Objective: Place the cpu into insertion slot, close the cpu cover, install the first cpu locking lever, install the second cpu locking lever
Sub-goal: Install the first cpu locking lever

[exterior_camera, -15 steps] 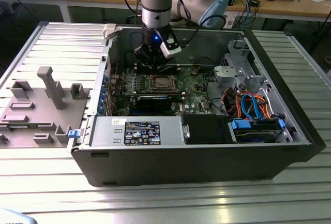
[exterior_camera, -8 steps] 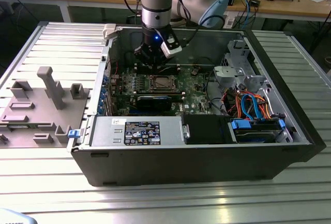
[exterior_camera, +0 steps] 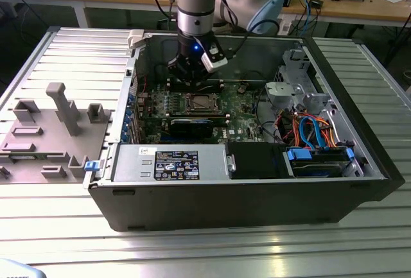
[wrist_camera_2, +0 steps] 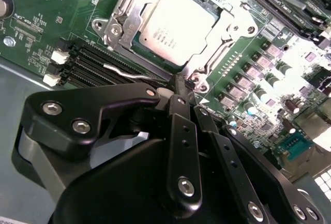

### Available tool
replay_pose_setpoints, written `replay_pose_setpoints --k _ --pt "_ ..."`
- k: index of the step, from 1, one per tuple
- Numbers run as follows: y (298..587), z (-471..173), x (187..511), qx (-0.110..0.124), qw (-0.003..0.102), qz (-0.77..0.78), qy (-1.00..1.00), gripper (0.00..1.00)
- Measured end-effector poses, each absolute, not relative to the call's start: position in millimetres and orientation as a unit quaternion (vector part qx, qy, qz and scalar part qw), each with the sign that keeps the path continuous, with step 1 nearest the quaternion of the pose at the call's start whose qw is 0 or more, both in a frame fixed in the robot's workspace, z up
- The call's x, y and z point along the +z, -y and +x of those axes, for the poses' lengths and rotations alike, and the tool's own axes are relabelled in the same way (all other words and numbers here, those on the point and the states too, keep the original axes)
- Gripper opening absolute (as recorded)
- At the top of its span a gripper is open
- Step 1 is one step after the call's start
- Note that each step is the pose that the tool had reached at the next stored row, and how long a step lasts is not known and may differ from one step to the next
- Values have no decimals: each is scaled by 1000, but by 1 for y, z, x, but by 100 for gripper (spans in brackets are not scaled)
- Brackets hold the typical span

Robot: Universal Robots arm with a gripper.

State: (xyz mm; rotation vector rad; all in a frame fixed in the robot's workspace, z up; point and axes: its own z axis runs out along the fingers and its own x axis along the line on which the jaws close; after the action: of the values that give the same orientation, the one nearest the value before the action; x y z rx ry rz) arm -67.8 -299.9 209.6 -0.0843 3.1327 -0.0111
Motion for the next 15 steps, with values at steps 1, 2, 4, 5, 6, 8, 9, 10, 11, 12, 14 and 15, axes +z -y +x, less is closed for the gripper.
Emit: replay_pose_setpoints --k 1,2,4,5,6,8,9,10,11,12,14,15 --pt "300 -66 208 -4 4 -27 -1000 11" --pt "300 -65 207 -4 4 -27 -1000 11" --pt "300 -63 206 -4 4 -27 -1000 11" --pt "300 -62 206 -4 4 -27 -1000 11" --pt "300 -60 205 -4 4 -27 -1000 11" --pt "300 -57 204 -4 4 -27 -1000 11" --pt "300 -55 203 -4 4 -27 -1000 11" --pt "300 -52 203 -4 3 -27 -1000 11" --pt "300 -50 202 -5 3 -27 -1000 11" --pt "300 -47 201 -5 3 -27 -1000 11" --pt "300 -44 200 -4 3 -27 -1000 11" --pt "300 -42 200 -5 3 -27 -1000 11"
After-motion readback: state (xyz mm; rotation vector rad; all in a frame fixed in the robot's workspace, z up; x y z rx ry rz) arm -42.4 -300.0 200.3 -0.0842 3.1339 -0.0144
